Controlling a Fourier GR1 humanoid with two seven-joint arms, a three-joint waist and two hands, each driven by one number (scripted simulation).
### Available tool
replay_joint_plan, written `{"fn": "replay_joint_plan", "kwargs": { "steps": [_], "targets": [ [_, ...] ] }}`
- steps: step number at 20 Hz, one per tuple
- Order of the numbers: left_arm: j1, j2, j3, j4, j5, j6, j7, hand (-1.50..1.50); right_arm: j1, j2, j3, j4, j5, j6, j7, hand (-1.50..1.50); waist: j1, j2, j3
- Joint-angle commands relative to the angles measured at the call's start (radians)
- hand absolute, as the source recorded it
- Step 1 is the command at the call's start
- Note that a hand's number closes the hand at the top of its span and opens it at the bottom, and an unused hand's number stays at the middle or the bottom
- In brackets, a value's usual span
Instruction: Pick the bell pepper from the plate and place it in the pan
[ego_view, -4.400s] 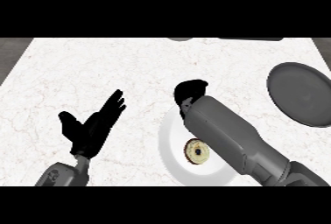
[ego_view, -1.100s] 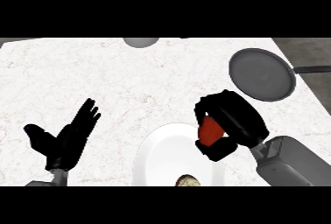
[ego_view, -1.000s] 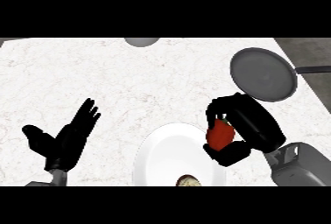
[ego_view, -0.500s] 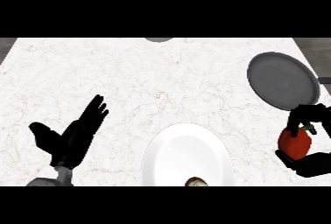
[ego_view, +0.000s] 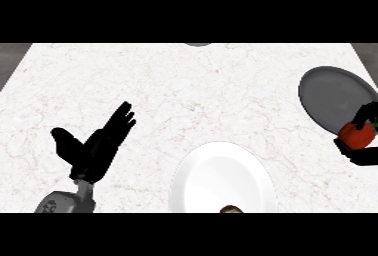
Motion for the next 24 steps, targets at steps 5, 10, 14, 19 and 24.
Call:
{"fn": "replay_joint_plan", "kwargs": {
  "steps": [5, 10, 14, 19, 24],
  "targets": [
    [0.01, -0.012, -0.008, -0.006, -0.022, -0.027, -0.013, 0.0, -0.306, 0.142, -0.104, 0.485, 0.032, -0.108, -0.144, 1.5, 0.027, 0.005, 0.0],
    [-0.027, -0.051, -0.025, 0.066, -0.055, -0.03, -0.059, 0.0, -0.478, 0.121, -0.148, 0.757, 0.065, -0.117, -0.244, 1.5, 0.043, 0.016, 0.002],
    [-0.038, -0.045, -0.021, 0.01, -0.043, -0.018, 0.0, 0.0, -0.566, 0.096, -0.17, 0.865, 0.071, -0.098, -0.259, 1.5, 0.063, 0.021, 0.003],
    [-0.058, -0.045, -0.035, 0.004, -0.037, -0.035, 0.026, 0.0, -0.566, 0.079, -0.037, 0.967, 0.231, -0.164, -0.114, -1.5, 0.096, 0.038, 0.003],
    [-0.009, -0.058, -0.054, -0.047, -0.044, -0.023, 0.024, 0.0, -0.59, 0.106, -0.043, 1.032, 0.23, -0.078, -0.149, -1.5, 0.091, 0.03, 0.006]
  ]
}}
